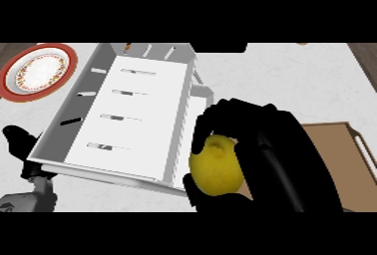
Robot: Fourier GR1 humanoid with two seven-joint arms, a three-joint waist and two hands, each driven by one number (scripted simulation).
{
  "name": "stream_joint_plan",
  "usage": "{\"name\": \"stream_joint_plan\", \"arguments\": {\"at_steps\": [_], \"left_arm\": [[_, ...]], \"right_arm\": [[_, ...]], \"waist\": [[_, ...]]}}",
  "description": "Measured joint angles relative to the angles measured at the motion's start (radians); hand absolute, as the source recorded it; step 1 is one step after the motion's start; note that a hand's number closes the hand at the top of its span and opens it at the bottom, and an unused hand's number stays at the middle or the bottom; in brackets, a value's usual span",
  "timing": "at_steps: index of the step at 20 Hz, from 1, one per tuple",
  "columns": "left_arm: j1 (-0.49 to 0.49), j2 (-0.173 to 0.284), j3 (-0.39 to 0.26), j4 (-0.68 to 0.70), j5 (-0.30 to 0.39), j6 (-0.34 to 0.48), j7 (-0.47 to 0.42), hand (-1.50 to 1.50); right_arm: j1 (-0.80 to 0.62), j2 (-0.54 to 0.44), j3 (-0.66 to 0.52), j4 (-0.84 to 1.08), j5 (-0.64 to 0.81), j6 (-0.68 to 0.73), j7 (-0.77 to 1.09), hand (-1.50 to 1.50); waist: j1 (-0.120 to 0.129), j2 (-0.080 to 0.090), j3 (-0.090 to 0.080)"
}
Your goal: Pick the lemon from the tray and place it in the tiered basket
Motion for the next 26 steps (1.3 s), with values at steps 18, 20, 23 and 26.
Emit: {"name": "stream_joint_plan", "arguments": {"at_steps": [18,20,23,26], "left_arm": [[0.022,-0.023,0.025,-0.005,-0.021,-0.022,-0.026,0.0],[0.026,-0.022,0.043,0.003,-0.01,-0.02,-0.024,0.0],[0.042,-0.018,0.059,0.001,0.006,-0.029,-0.016,0.0],[0.037,-0.027,0.057,-0.001,0.0,-0.022,-0.014,0.0]], "right_arm": [[-0.243,0.107,0.074,0.373,0.012,-0.18,0.071,1.5],[-0.228,0.104,0.091,0.406,0.03,-0.221,0.05,1.5],[-0.241,0.101,0.101,0.474,0.045,-0.278,0.028,1.5],[-0.255,0.098,0.113,0.542,0.067,-0.341,-0.002,1.5]], "waist": [[-0.003,-0.014,0.015],[-0.003,-0.012,0.014],[0.001,-0.01,0.013],[0.0,-0.009,0.013]]}}
